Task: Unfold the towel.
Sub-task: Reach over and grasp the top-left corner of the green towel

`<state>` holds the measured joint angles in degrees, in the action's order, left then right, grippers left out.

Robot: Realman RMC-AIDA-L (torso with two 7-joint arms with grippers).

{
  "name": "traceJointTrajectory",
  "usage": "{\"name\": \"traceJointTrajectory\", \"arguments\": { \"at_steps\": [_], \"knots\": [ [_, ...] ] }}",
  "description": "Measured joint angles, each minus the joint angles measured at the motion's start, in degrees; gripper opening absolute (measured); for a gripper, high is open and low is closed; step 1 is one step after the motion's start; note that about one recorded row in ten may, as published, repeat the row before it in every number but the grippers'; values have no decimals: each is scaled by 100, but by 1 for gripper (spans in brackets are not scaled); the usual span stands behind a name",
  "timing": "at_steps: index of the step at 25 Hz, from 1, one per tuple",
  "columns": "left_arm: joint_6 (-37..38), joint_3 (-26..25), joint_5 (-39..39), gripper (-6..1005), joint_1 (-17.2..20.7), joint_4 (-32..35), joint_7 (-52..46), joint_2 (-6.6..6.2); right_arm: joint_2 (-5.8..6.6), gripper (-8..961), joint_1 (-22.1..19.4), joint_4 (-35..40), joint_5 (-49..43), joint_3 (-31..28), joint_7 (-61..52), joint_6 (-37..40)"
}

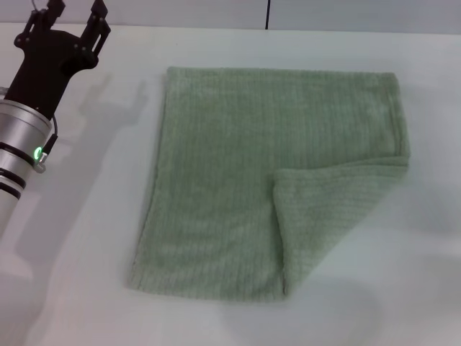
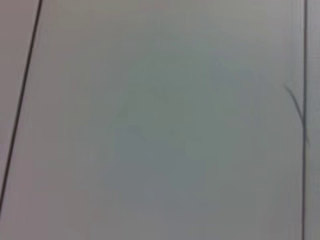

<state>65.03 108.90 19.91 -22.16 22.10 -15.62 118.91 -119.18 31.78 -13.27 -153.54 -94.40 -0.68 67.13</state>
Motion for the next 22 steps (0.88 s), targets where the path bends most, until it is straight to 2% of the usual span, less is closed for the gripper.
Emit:
{"name": "traceJointTrajectory", "arguments": {
  "at_steps": [6, 17, 22],
  "knots": [
    [-17, 25, -5, 524, -58, 6, -98, -12, 0, 815, -16, 0, 0, 0, -3, 32],
    [-373, 288, -14, 283, -305, -27, -690, -45, 0, 815, -1, 1, -17, 0, -59, -2],
    [-711, 489, -214, 121, -501, -24, -1007, -52, 21, 816, 75, 1, -36, 0, -183, -109]
  ]
}}
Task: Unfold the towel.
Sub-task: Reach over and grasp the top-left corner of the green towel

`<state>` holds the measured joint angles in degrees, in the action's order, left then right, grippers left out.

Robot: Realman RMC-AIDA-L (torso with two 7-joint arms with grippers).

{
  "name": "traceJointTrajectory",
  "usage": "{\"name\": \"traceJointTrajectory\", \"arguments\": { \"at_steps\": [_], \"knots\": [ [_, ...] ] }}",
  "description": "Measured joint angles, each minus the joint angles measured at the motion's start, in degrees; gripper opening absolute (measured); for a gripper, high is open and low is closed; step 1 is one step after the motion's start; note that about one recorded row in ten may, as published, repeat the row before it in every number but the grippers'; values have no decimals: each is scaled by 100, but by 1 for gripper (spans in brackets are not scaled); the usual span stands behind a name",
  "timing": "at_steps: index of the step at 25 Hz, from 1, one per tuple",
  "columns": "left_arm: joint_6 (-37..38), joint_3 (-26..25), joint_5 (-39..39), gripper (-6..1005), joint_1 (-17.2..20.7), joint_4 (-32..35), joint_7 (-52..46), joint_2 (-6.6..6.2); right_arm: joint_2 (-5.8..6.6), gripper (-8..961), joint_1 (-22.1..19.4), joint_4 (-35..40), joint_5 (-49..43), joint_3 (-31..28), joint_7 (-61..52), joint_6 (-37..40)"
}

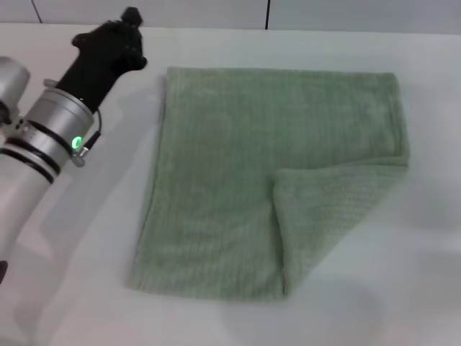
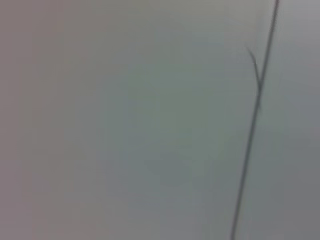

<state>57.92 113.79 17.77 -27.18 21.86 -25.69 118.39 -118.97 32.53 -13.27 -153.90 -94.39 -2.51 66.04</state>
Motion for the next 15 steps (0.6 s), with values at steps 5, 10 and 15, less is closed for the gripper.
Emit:
{"name": "traceJointTrajectory", "arguments": {
  "at_steps": [5, 10, 15],
  "knots": [
    [-332, -22, -250, 16, -124, 18, -236, 0, 11, 815, 53, 0, -6, 0, -2, -82],
    [-624, -21, -256, -2, -225, 25, -292, 14, 14, 815, 78, -12, -9, 13, -4, -116],
    [-1004, -8, -257, -2, -384, 35, -299, 29, 17, 816, 129, -16, -9, 113, -4, -196]
  ]
}}
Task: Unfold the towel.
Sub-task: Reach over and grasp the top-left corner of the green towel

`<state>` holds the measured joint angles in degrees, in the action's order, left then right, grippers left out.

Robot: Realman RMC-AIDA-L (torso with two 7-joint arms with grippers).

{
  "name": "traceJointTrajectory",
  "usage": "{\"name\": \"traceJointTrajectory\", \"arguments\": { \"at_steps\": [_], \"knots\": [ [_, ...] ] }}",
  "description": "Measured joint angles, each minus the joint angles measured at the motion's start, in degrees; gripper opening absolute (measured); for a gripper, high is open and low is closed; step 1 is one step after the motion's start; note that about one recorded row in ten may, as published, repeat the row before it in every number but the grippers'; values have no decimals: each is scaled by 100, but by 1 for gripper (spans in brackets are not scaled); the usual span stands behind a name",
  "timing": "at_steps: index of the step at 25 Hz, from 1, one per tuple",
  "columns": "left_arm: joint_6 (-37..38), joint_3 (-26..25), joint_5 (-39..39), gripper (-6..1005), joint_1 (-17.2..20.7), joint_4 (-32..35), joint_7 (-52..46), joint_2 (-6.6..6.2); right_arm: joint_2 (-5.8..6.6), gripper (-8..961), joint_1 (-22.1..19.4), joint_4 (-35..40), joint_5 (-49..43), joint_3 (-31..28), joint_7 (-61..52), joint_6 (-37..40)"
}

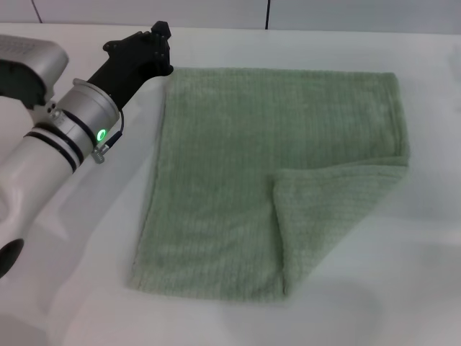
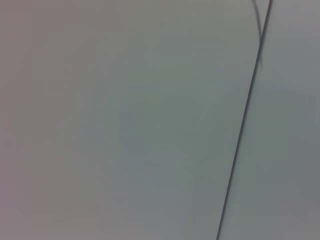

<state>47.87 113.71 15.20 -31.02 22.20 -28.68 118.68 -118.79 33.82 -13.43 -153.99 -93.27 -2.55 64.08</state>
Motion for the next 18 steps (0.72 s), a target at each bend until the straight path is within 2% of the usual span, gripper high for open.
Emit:
{"name": "traceJointTrajectory", "arguments": {
  "at_steps": [18],
  "knots": [
    [-119, 53, 1, -2, -151, 14, -7, 14, 38, 816, 291, -106, 1, 16, 26, -459]
  ]
}}
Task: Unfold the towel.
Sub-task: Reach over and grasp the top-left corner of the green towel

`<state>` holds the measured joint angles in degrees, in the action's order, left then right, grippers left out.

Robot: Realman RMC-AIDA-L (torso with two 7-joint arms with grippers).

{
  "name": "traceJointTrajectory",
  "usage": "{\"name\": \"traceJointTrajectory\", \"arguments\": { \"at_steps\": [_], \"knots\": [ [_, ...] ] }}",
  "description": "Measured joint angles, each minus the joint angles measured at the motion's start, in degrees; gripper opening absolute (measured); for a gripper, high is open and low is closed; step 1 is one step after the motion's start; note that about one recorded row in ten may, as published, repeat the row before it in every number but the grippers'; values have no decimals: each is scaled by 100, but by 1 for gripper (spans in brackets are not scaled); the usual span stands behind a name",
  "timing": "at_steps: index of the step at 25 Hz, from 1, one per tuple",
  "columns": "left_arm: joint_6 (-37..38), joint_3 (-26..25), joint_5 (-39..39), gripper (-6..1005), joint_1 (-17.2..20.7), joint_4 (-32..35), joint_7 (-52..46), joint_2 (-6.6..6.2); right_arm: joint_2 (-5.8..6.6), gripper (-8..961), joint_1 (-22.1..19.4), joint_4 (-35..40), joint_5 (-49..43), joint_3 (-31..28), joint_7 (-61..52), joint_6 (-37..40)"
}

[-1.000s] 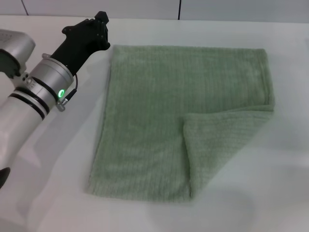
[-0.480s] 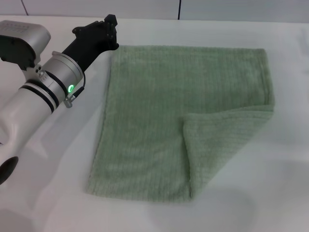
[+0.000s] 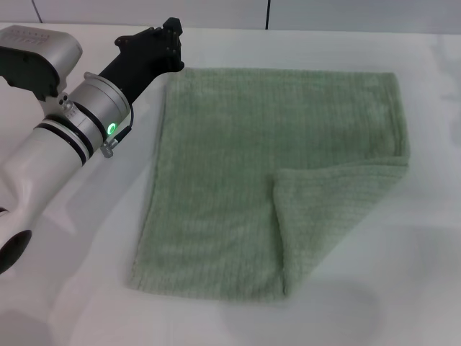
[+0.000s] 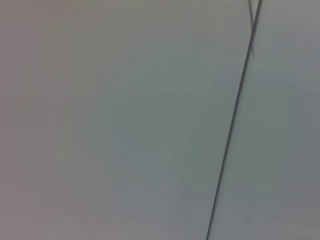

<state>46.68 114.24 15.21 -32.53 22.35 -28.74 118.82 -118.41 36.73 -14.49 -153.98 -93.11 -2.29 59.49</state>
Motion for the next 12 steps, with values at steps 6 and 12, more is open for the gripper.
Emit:
{"name": "traceJointTrajectory", "arguments": {
  "at_steps": [6, 12],
  "knots": [
    [-23, 2, 0, -2, -26, -25, 0, -5, -21, 815, -3, -52, 0, 10, -2, -24],
    [-387, 32, 0, -2, -133, -69, 1, 4, -24, 815, 28, -46, 0, 12, -18, -257]
  ]
}}
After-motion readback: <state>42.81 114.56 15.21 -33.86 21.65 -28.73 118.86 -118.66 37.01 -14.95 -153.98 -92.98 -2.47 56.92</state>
